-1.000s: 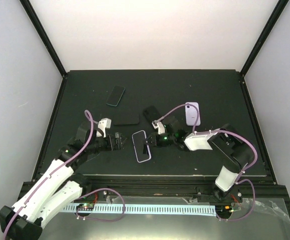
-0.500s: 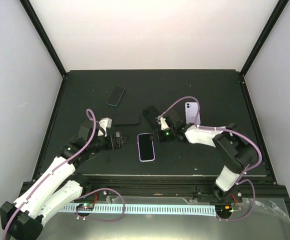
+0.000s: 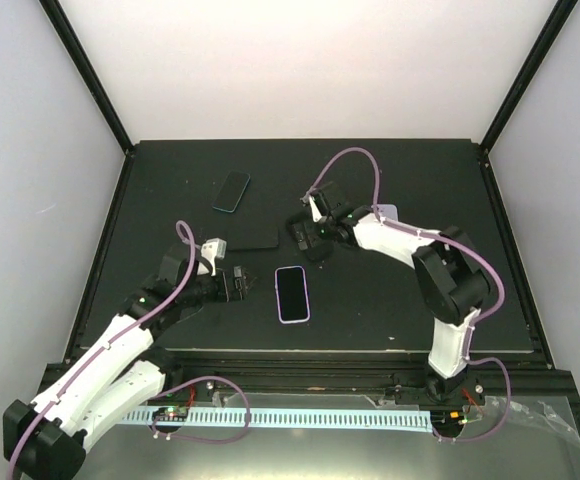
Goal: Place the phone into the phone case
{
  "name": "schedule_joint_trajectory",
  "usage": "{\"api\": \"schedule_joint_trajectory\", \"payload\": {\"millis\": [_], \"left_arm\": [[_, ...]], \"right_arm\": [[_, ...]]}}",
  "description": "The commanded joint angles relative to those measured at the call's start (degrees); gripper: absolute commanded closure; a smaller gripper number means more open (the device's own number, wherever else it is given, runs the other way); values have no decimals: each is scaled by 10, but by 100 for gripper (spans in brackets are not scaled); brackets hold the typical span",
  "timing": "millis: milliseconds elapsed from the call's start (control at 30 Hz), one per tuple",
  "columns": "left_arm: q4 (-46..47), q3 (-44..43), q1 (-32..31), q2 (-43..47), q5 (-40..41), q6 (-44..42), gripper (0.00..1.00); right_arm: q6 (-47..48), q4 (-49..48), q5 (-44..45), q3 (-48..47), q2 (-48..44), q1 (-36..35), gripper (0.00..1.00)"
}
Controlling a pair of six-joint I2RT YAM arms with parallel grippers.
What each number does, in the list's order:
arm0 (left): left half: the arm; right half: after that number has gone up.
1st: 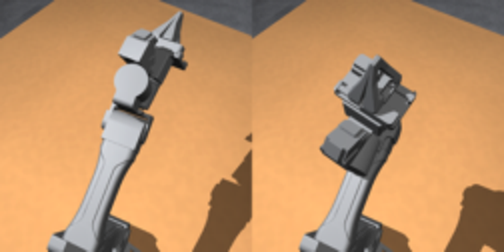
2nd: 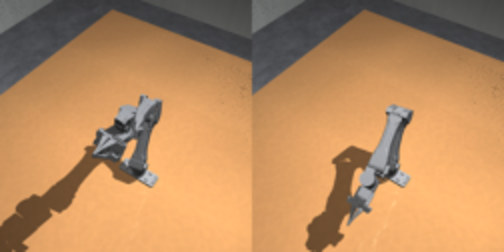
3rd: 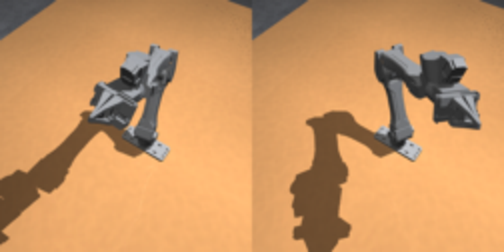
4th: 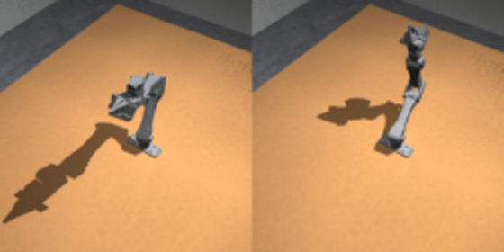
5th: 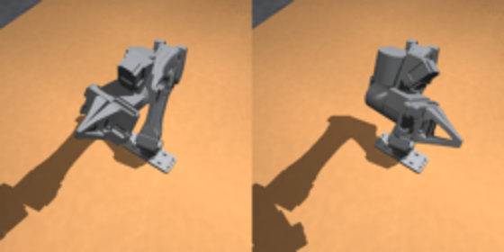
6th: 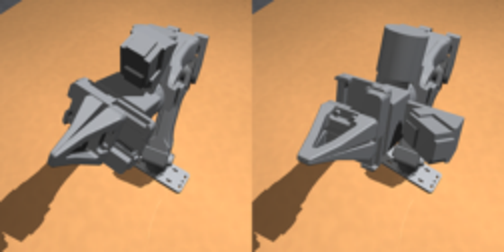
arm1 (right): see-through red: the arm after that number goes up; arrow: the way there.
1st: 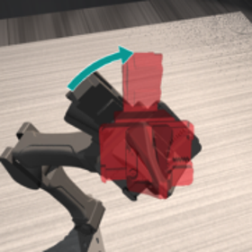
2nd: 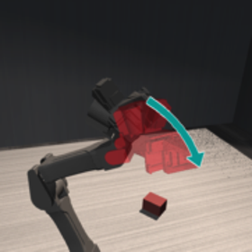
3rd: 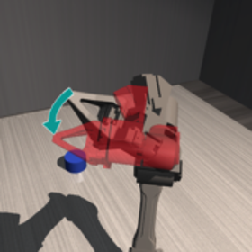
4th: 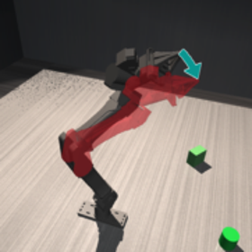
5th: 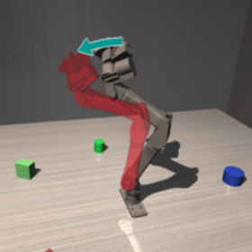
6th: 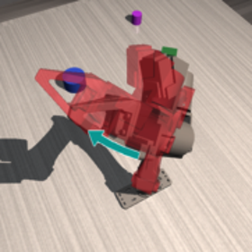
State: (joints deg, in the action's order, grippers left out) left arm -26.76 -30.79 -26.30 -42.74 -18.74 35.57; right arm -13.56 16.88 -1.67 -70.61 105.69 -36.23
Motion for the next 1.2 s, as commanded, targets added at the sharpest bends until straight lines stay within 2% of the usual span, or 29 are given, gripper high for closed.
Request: {"api": "schedule_joint_trajectory", "payload": {"millis": [0, 333, 633, 767, 867, 1000, 1167], "left_arm": [[24, 7, 4, 14, -13, -5, 1], [20, 12, 4, 32, 0, -5, 1], [10, 12, 4, 36, 5, 8, 2], [11, 20, 5, 39, 10, 24, 4], [17, 24, 6, 39, 14, 34, 7], [22, 15, 14, 38, 8, 47, 10], [68, 16, 31, 27, -55, 81, 17]], "right_arm": [[75, 44, 41, -53, 49, 6, 0], [118, 112, 15, -147, 147, 14, 2], [118, 144, 8, -184, 191, 16, 12], [113, 160, 31, -193, 203, 16, 16], [105, 167, 34, -191, 193, 17, 21], [84, 156, -9, -167, 150, 17, 28], [44, 122, -82, -103, 69, 16, 31]]}}
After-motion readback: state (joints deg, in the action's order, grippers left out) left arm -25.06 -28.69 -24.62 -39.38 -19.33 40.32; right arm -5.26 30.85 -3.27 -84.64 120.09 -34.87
